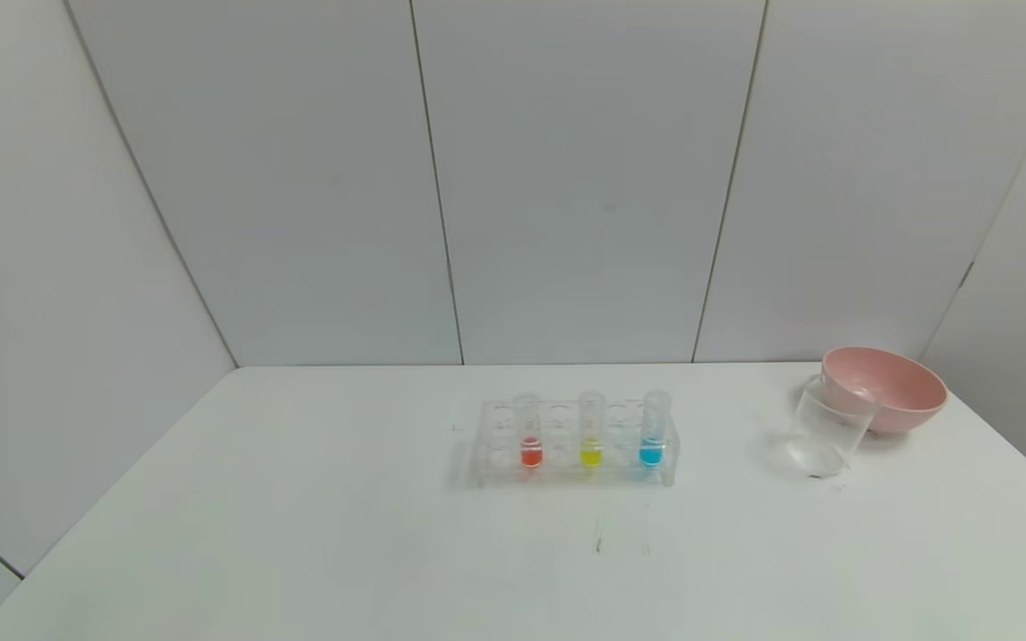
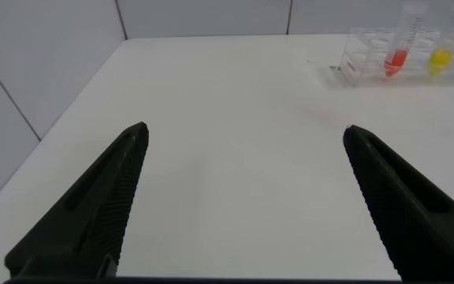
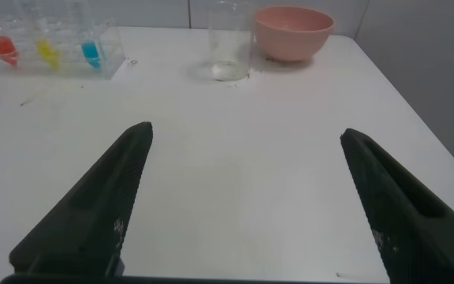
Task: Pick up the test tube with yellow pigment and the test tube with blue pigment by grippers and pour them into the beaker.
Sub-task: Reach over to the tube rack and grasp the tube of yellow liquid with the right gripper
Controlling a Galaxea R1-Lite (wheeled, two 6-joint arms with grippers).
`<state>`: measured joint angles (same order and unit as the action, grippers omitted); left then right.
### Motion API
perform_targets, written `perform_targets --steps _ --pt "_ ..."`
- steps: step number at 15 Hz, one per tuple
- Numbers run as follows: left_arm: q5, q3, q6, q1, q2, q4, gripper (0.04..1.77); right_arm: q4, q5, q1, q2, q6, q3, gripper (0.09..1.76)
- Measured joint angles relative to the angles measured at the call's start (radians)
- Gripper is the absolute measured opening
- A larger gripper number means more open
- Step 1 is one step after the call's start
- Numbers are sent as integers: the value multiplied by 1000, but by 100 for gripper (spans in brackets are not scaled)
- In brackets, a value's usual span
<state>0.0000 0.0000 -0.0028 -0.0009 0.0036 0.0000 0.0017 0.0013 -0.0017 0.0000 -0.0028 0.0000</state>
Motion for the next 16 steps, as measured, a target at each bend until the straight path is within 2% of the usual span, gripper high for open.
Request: perform_targets --steps 16 --pt "0 0 0 0 0 0 176 2 -5 0 0 7 -16 171"
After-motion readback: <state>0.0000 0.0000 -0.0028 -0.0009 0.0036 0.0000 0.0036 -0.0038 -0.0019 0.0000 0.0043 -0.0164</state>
